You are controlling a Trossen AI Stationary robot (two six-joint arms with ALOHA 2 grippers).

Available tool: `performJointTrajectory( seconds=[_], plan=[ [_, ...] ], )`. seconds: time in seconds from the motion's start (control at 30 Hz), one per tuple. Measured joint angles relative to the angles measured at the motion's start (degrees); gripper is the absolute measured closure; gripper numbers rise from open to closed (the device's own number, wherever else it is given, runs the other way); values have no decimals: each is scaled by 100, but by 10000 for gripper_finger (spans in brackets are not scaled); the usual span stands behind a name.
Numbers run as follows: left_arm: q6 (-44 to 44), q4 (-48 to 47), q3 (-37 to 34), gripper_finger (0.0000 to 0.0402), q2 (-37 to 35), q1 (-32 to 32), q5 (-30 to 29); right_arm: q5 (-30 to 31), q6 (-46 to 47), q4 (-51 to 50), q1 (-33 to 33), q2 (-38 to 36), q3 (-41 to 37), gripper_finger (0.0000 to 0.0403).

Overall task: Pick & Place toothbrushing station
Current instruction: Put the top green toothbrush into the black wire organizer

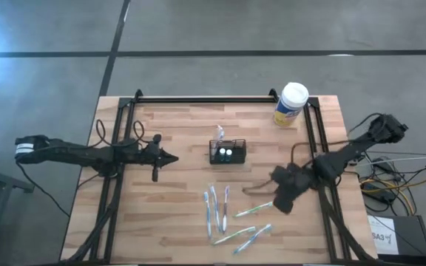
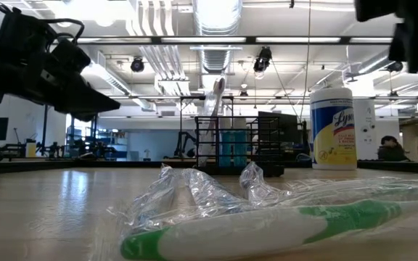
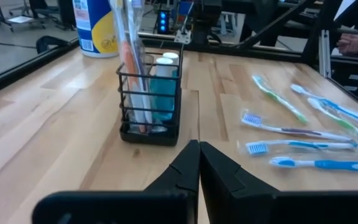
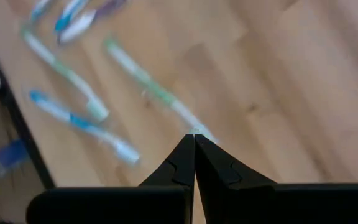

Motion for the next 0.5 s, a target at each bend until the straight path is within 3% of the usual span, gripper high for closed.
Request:
performJointTrajectory(
  seconds=[0.17,0.5],
  plan=[
    [-2,-47,0,393,0,0,0,-196,81,515,487,707,-7,394],
    [-39,-45,0,386,0,-2,0,-774,-151,870,498,2074,-13,394]
  ],
)
